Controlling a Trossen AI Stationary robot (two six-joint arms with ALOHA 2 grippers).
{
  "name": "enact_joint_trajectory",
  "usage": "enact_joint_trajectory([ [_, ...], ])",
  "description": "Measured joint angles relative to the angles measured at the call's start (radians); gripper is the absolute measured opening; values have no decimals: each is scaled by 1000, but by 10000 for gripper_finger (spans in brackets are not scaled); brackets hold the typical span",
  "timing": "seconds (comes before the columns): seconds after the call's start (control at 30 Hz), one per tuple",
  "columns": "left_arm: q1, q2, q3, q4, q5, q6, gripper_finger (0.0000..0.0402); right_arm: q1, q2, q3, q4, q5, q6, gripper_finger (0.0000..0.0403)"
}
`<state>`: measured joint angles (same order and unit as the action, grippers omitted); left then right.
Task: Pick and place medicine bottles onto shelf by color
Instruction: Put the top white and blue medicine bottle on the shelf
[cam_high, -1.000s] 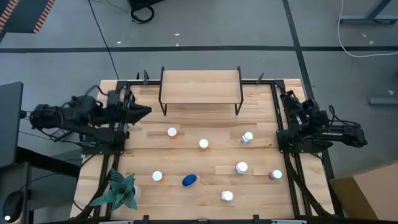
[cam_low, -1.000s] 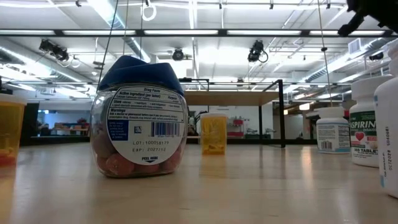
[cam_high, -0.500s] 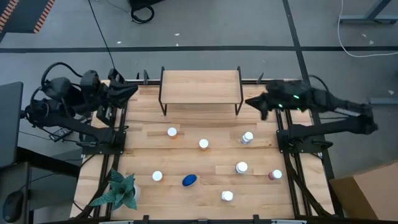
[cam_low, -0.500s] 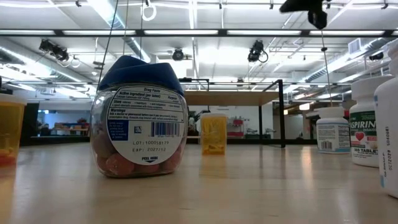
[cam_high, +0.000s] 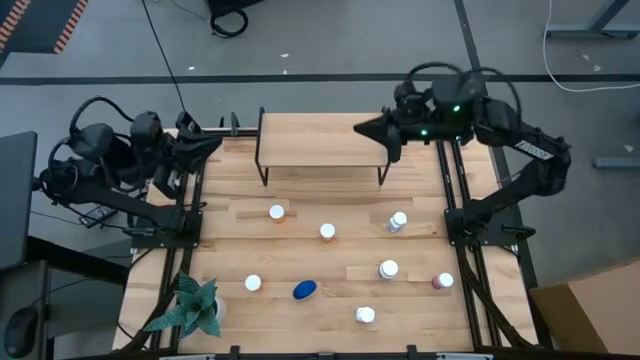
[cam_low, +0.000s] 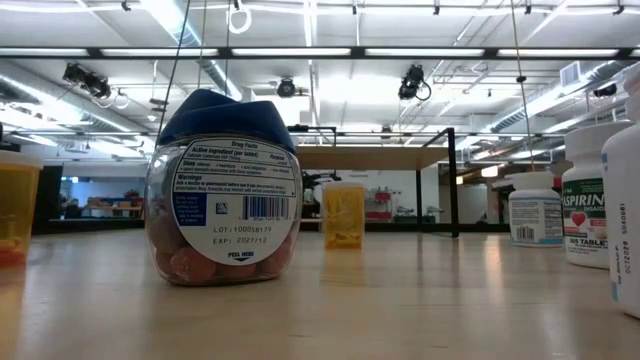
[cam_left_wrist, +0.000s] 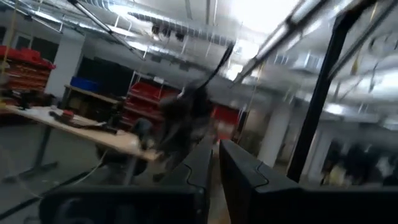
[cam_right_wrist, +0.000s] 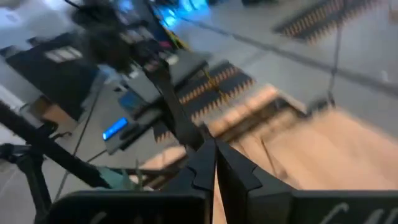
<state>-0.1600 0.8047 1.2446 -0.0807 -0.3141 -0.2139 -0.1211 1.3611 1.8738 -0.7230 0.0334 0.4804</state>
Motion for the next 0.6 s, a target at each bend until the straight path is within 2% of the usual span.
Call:
enact_joint_trajectory([
  [0.1, 0, 0, 0, -116, -16, 13, 46, 18, 35, 71, -21, 50, -51, 22],
  [0.23, 0, 0, 0, -314, -23, -95, 82, 40, 64, 58, -35, 103, -28, 22],
  [0.4, 0, 0, 0, -493, -24, -173, 178, 47, 101, 57, -4, 100, 18, 22],
  [0.53, 0, 7, 0, -507, -86, -194, 262, 46, 118, 57, 88, 92, 21, 22],
  [0.6, 0, 12, 0, -507, -132, -201, 292, 45, 116, 57, 70, 71, -40, 22],
])
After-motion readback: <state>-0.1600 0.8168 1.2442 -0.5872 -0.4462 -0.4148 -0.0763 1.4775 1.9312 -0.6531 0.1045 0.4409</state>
